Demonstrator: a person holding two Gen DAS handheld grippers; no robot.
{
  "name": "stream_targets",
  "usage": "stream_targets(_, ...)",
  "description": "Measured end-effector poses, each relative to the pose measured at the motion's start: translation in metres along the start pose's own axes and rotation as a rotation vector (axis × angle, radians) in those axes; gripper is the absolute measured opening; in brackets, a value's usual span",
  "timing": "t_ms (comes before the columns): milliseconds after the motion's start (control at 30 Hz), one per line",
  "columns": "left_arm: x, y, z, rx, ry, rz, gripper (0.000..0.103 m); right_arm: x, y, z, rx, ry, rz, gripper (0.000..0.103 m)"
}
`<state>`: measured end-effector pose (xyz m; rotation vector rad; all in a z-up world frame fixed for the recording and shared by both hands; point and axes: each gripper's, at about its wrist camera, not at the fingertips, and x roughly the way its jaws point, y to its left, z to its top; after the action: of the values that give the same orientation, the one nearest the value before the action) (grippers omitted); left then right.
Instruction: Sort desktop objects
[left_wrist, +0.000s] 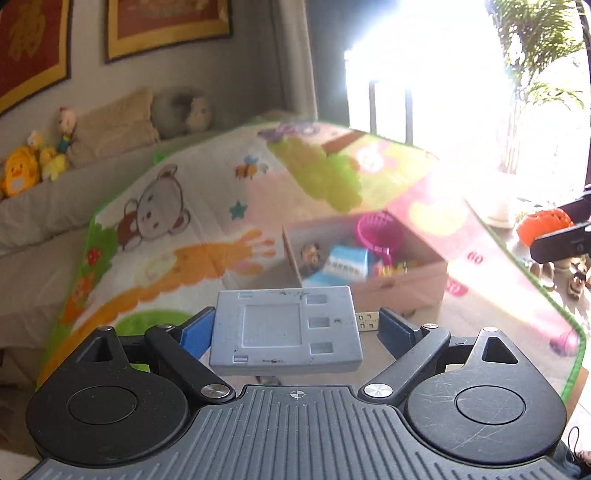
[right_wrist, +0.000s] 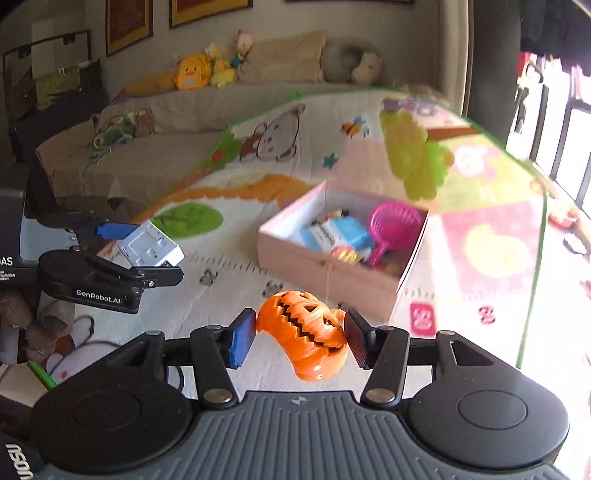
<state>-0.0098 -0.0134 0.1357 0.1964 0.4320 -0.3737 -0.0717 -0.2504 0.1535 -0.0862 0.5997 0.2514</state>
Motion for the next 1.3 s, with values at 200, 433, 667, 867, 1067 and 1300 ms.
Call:
stream_targets(200,0.017,-0.009,0.078,0.014,-0.158,-0.017,0.095,-0.073,-0.030,0.089,-0.003,-0.314,-0.078,0.053)
stream_targets(433,0.118,-0.029,0.082,-0.059,-0.074,-0.115,0.097,-0.023,-0.068,0.132,0.082,-0.266,-0.105,0.053)
stream_targets(667,0.158,-0.003,0.022,-0.107,0.087,-0.045,0.100,0.059,-0.091,0.121,0.154,-0.125,-0.091,0.053)
stream_targets(867,0.131,0.000,-0.013,-0.028,0.108,0.032,0.102,0.130,-0.088,0.123,0.207,-0.031,-0.021,0.053)
stream_targets(1067,0.121,-0.001,-0.035,-0.067,0.134,0.059,0.103,0.220,-0.078,0.137,0.256,-0.020,-0.064,0.064)
stream_targets(1300,0.119,0.014,-0.064,-0.144,0.172,0.093,0.103,0.210,-0.091,0.105,0.373,-0.008,-0.072,0.074)
